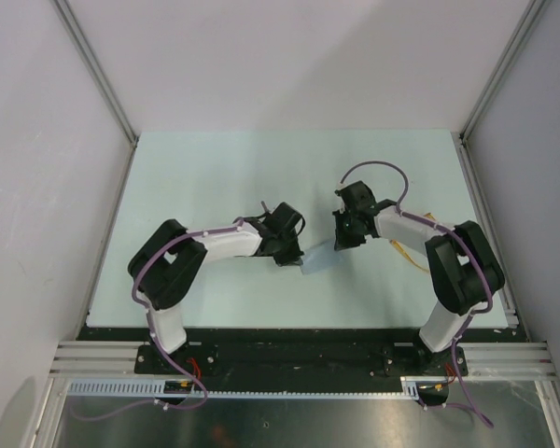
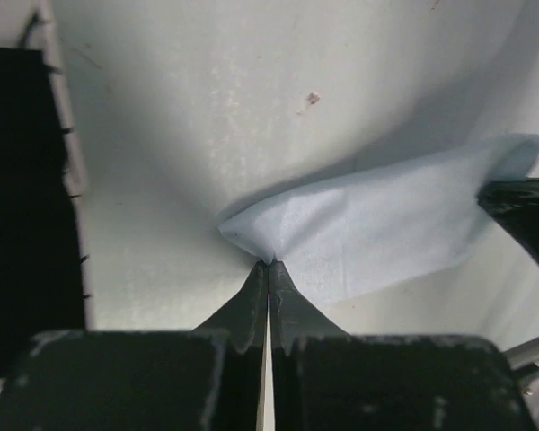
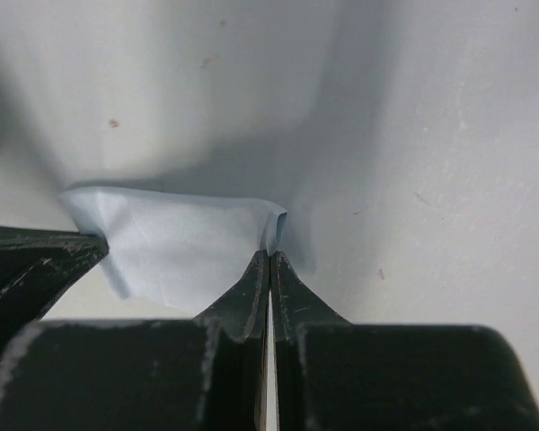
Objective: Organize the sunglasses
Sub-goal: Pick up the folded cleaning cloth from the center of the board, then place the folded cleaning cloth in the sunglasses case.
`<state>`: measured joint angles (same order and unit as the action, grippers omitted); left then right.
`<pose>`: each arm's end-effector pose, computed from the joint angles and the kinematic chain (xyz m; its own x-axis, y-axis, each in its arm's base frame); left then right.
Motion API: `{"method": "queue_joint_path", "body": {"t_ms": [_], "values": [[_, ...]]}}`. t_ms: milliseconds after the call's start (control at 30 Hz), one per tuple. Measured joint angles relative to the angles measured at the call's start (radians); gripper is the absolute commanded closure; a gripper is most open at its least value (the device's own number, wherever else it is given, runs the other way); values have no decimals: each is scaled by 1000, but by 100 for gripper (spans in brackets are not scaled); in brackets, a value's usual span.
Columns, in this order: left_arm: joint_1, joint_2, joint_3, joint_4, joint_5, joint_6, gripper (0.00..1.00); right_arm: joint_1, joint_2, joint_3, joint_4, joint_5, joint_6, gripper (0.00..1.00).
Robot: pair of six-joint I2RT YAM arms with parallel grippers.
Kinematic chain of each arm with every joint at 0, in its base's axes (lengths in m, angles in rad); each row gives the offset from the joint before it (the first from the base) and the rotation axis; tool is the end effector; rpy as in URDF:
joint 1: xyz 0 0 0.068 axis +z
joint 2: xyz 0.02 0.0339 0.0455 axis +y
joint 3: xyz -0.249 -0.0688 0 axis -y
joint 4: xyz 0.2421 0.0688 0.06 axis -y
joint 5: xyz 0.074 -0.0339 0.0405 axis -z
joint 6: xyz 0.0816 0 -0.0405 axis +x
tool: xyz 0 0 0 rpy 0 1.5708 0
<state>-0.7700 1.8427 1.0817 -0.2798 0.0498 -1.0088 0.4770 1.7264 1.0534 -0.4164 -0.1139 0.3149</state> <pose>0.2715 -0.2690 0.0957 -0.9337 -0.2719 -0.2330 -0.1440 0.8810 -0.4507 0.3130 0.1722 0.1181 -0.9044 -0.1210 -0.4090 -0.2343 0.9423 0.2392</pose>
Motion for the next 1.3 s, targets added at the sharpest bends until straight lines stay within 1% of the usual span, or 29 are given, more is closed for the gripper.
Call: {"method": "queue_joint_path", "body": {"t_ms": [233,433,567,900,1033,1300], "values": [[2,-71,11,-91,-56,120,100,39,-72,38,-31,-6,37,100],[14,-179,14,-142,-82,189,100,95,-94,91,-35,2,74,100],[39,-245,14,-159,-85,225,100,126,-97,104,-34,4,93,100],[125,-340,-4,-221,-108,308,100,183,-96,133,-10,4,156,100],[150,-368,-7,-248,-127,351,100,204,-73,181,15,3,175,100],[206,-402,-53,-277,-134,408,100,241,55,275,54,0,214,100]]}}
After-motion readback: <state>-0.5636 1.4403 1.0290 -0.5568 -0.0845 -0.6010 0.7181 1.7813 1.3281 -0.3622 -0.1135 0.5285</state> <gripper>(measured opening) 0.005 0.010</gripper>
